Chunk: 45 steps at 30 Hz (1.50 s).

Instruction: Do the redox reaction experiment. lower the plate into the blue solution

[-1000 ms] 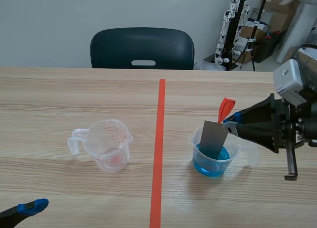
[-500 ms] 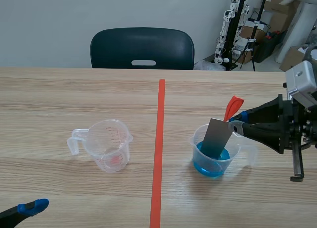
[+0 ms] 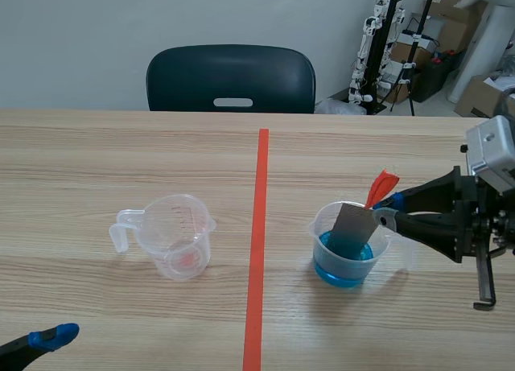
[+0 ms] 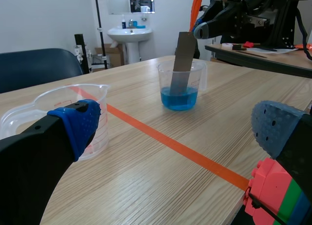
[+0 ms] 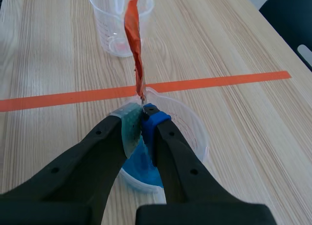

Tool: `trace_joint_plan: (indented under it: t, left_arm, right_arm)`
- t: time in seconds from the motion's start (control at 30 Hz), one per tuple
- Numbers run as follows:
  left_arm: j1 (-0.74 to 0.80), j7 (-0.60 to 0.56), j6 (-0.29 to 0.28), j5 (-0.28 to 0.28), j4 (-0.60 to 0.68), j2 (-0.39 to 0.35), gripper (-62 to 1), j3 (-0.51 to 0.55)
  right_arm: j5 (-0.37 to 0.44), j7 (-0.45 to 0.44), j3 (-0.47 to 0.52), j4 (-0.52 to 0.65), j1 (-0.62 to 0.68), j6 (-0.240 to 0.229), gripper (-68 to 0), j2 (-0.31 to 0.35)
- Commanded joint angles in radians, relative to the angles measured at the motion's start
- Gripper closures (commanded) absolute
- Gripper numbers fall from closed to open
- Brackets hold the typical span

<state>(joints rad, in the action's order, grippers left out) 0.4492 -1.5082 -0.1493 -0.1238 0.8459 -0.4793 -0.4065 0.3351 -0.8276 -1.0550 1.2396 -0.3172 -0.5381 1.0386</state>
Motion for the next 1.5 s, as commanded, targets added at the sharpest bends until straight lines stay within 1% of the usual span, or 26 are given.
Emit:
trace_joint_plan:
  t: [0.0,0.27,1.47]
  left_arm:
    - [0.002,-0.044,0.001,0.003,0.011,0.005,-62.3,0.003]
    - [0.002,-0.044,0.001,0.003,0.011,0.005,-62.3,0.003]
    - [0.002,-0.044,0.001,0.003,0.011,0.005,-62.3,0.003]
  right_arm:
    - [0.008,-0.026,0.013,-0.005,-0.012,0.000,-0.8,0.008]
    - [0.008,-0.041,0.013,-0.026,-0.012,0.000,-0.8,0.009]
    - [0.008,-0.063,0.013,-0.026,-0.009,0.000,-0.8,0.009]
